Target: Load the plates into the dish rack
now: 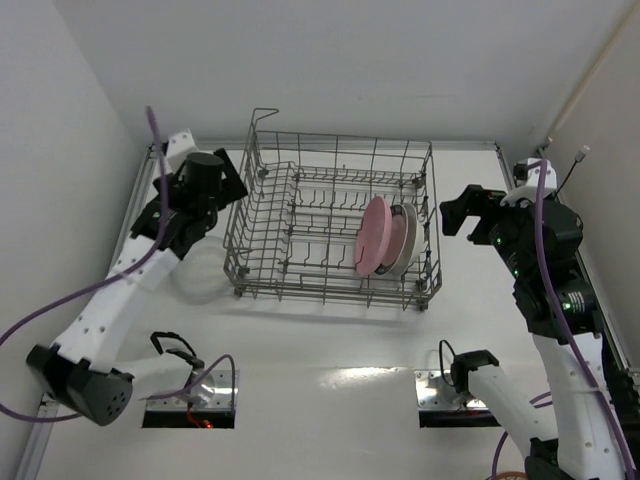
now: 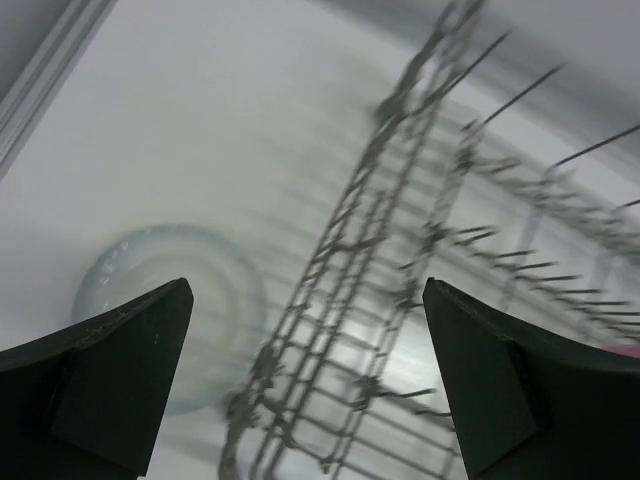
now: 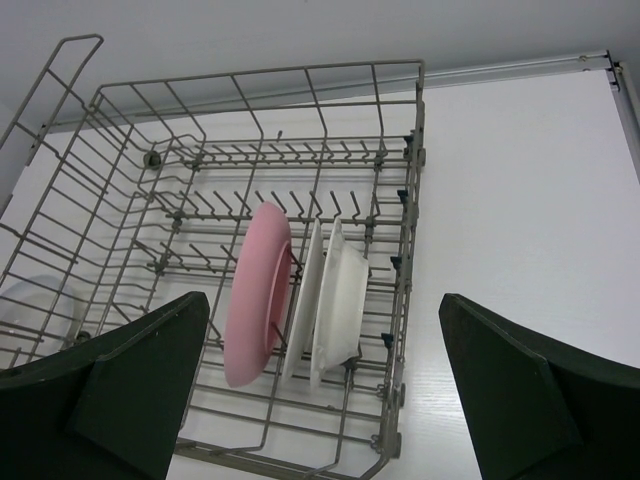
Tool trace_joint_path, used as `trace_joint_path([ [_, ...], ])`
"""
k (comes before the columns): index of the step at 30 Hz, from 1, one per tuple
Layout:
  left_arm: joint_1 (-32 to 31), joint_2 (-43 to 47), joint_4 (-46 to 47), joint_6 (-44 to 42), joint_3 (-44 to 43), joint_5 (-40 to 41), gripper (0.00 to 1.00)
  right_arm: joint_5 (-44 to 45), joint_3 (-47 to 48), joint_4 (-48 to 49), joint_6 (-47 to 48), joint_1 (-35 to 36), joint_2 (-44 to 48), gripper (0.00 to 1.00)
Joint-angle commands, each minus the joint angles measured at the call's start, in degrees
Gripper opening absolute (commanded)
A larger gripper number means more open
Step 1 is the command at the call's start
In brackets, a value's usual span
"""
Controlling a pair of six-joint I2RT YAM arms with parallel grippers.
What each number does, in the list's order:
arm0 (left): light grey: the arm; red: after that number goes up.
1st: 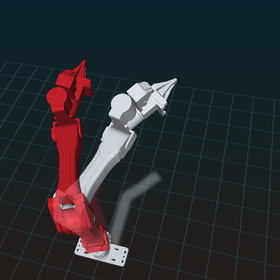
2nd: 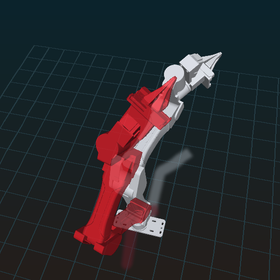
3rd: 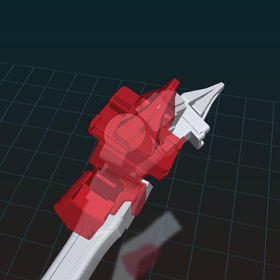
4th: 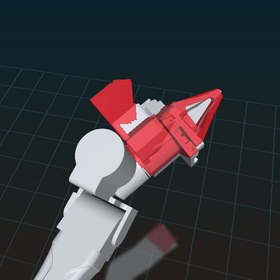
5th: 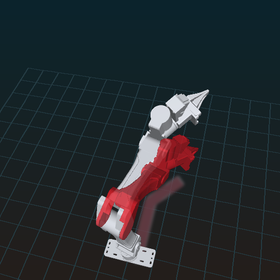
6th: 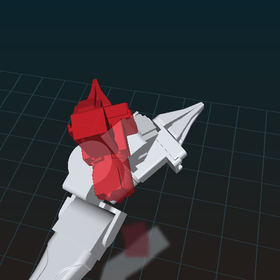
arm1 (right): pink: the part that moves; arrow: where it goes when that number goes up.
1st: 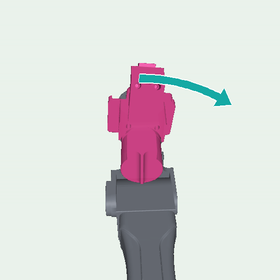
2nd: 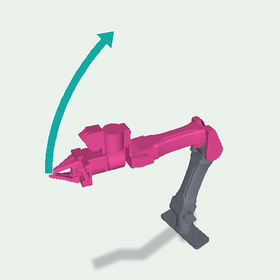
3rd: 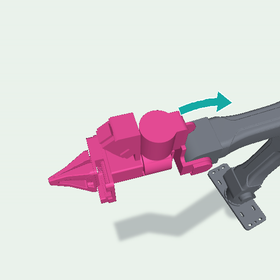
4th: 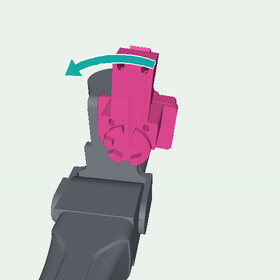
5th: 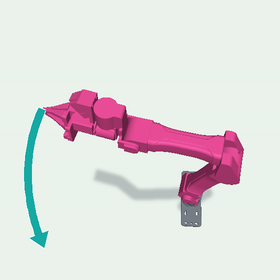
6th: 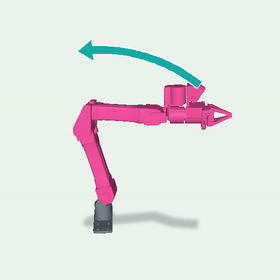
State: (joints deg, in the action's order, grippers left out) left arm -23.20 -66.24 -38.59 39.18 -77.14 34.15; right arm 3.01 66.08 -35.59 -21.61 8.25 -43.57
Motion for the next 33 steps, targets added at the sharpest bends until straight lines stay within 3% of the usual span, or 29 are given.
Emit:
trace_joint_path([
  [1,3.5,-2.8,-4.8,3.4,5.0,2.3,1.0,-0.1,1.8,1.4,0.5,-0.3,0.4,1.0],
  [5,9.1,-5.6,-5.4,3.4,10.5,-0.8,1.0,0.4,2.3,0.9,1.0,-0.3,0.9,1.0],
  [15,14.9,-10.2,-4.3,-0.6,16.2,-9.2,1.0,0.4,1.8,0.9,1.6,-0.3,0.9,1.0],
  [20,14.9,-3.3,3.3,-3.8,16.9,-20.5,1.0,0.4,1.2,1.4,1.6,-0.3,0.9,1.0],
  [27,12.1,-1.5,12.4,-1.5,13.6,-41.2,1.0,-0.1,1.2,1.4,1.6,-0.3,0.4,1.0],
  [33,9.9,-2.2,17.0,3.4,15.4,-47.9,1.0,-0.1,0.7,1.4,1.6,-0.3,0.4,1.0],
])
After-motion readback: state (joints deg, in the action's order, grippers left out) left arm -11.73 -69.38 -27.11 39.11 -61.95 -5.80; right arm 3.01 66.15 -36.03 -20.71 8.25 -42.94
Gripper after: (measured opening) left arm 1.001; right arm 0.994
